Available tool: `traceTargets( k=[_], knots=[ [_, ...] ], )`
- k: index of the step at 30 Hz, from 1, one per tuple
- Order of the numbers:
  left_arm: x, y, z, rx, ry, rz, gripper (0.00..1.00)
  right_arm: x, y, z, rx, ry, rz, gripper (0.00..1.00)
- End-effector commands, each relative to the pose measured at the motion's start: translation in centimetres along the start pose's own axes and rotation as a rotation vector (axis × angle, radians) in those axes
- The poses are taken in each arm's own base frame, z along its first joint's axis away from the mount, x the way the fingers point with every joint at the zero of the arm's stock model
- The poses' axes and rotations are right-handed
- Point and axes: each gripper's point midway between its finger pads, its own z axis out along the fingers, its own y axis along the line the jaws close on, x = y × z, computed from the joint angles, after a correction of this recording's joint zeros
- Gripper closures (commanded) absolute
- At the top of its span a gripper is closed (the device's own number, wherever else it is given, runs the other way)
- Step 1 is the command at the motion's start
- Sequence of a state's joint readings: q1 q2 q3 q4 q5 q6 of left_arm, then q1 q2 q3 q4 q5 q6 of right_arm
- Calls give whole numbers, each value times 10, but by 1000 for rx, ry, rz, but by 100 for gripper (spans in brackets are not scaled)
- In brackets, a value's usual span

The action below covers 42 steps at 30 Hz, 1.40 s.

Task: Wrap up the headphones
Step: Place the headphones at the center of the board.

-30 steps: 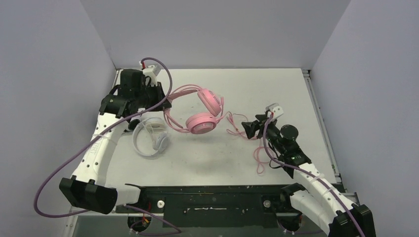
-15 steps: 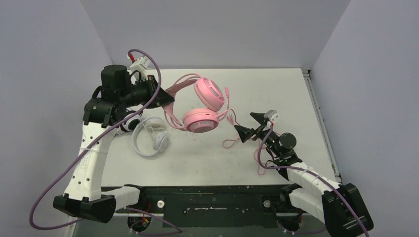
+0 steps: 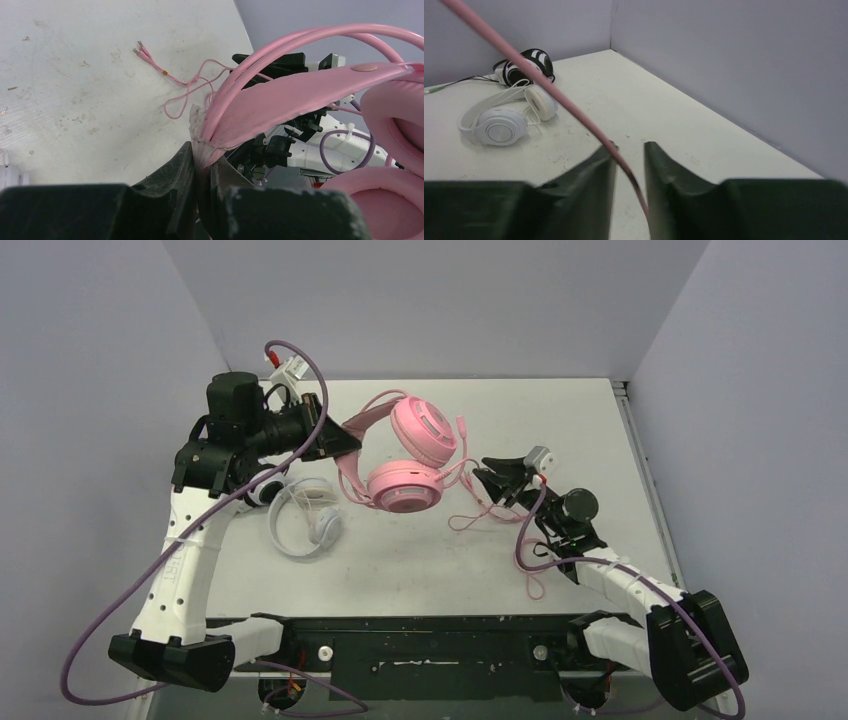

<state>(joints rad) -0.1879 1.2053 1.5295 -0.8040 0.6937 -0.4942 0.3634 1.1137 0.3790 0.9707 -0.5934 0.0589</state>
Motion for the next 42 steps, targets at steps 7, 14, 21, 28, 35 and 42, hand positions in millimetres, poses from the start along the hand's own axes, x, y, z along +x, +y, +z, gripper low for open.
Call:
traceTargets(
  k=[7, 14, 21, 28, 35, 42],
  knots=[
    [-17, 13, -5, -96, -84, 64, 100, -85, 5, 3, -25, -124, -62, 100],
    [-7, 68, 10, -355, -73, 158, 100, -145, 8, 2, -23, -144, -104, 100],
    [22, 78, 43, -548, 50, 357, 100, -176, 36, 30, -111, -6, -274, 100],
    [24, 84, 51, -678, 63, 552, 100, -170, 67, 43, -210, 76, -423, 100],
    [26, 55, 63, -573, -2, 684, 100, -162, 76, 51, -259, 146, -447, 100],
    [25, 48, 70, -574, -39, 688, 100, -143, 88, 59, -301, 231, -445, 100]
  ],
)
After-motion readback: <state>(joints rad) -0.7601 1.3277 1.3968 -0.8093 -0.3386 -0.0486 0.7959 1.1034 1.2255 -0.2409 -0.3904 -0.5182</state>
